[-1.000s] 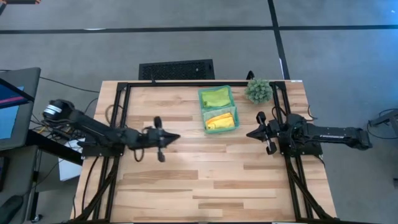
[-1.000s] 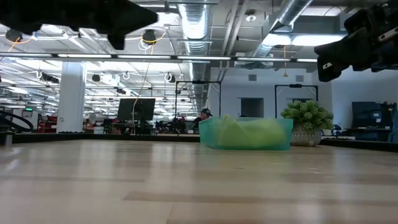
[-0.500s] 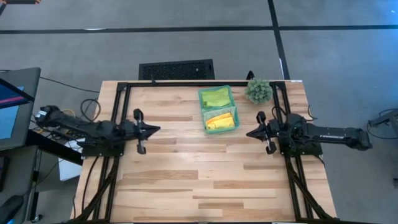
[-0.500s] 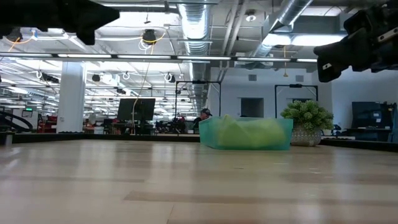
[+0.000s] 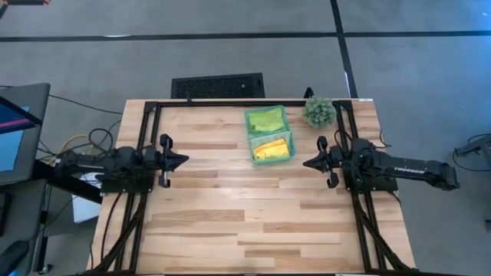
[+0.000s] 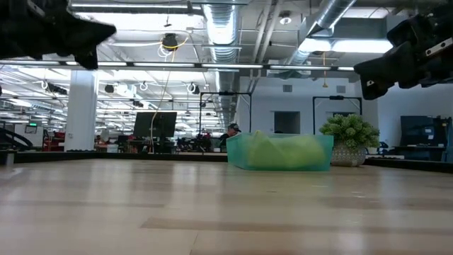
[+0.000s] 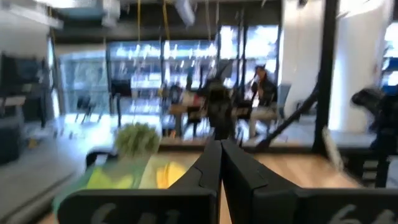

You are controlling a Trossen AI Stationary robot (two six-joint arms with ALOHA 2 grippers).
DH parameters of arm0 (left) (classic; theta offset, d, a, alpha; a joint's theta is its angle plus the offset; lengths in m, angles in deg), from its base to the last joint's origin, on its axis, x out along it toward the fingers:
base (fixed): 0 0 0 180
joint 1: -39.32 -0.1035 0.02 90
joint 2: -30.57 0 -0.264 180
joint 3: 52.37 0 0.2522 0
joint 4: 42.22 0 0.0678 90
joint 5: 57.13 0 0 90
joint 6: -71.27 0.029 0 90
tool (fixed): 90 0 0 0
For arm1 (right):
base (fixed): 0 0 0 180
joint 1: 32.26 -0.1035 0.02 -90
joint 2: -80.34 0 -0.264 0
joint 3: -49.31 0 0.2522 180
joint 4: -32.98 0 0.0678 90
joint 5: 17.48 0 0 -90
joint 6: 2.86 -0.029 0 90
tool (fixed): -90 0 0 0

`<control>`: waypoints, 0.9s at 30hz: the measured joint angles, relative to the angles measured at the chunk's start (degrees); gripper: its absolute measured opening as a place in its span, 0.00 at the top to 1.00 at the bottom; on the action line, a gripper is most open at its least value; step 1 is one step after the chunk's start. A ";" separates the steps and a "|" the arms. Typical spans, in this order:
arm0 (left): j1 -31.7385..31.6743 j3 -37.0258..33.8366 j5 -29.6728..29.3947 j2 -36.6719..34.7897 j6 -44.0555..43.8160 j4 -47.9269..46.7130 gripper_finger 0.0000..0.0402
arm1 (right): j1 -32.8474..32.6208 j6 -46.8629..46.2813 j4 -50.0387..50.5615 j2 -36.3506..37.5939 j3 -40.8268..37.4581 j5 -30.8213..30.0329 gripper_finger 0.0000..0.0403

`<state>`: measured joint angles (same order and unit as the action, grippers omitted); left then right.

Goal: Fold microfiber towels
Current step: Return to Home Position

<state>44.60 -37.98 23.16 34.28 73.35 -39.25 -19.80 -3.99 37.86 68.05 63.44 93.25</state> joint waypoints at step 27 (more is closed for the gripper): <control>-11.88 -0.21 7.84 -0.77 -2.58 -5.31 1.00 | -2.89 -6.65 6.28 12.20 0.00 -14.15 1.00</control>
<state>32.72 -38.19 31.01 33.51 70.78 -44.56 -22.69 -10.64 44.14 80.25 63.44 79.11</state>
